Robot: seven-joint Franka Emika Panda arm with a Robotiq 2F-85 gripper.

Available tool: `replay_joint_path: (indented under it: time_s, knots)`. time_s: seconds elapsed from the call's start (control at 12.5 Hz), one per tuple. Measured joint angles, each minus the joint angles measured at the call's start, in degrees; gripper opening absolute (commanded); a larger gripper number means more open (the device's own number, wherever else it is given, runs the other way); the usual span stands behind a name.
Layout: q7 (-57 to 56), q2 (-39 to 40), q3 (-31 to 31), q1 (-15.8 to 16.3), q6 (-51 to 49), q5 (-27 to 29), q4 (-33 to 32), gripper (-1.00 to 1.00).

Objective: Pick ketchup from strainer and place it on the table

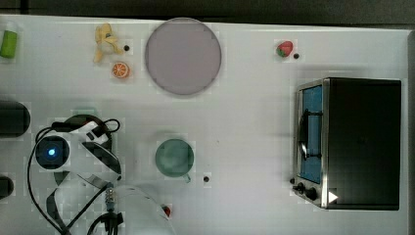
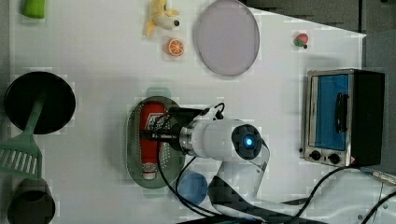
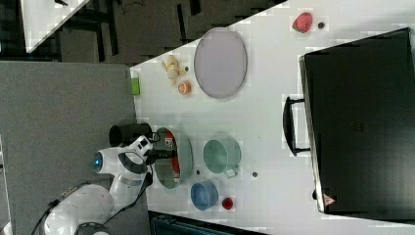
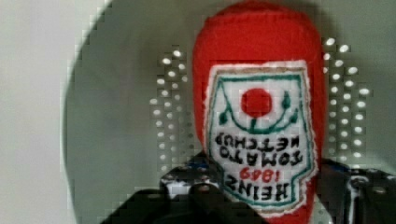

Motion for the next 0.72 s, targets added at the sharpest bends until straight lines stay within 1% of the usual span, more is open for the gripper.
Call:
replay_joint_path:
  time_s: [0.16, 0.24, 0.4, 0.56, 0.72]
  knots:
    - [0.17, -1.23, 0.03, 0.46, -3.02, 0.56, 0.11, 0.16]
    - [0.17, -2.77, 0.34, 0.37, -5.76, 2.06, 0.00, 0.16]
    - [0.17, -7.25, 2.27, -0.55, -11.47, 7.89, -0.22, 0.16]
    - [0.21, -13.36, 3.50, -0.70, -14.86, 12.74, 0.34, 0.16]
    - [0.13, -18.49, 4.87, -1.14, -20.65, 18.00, 4.36, 0.16]
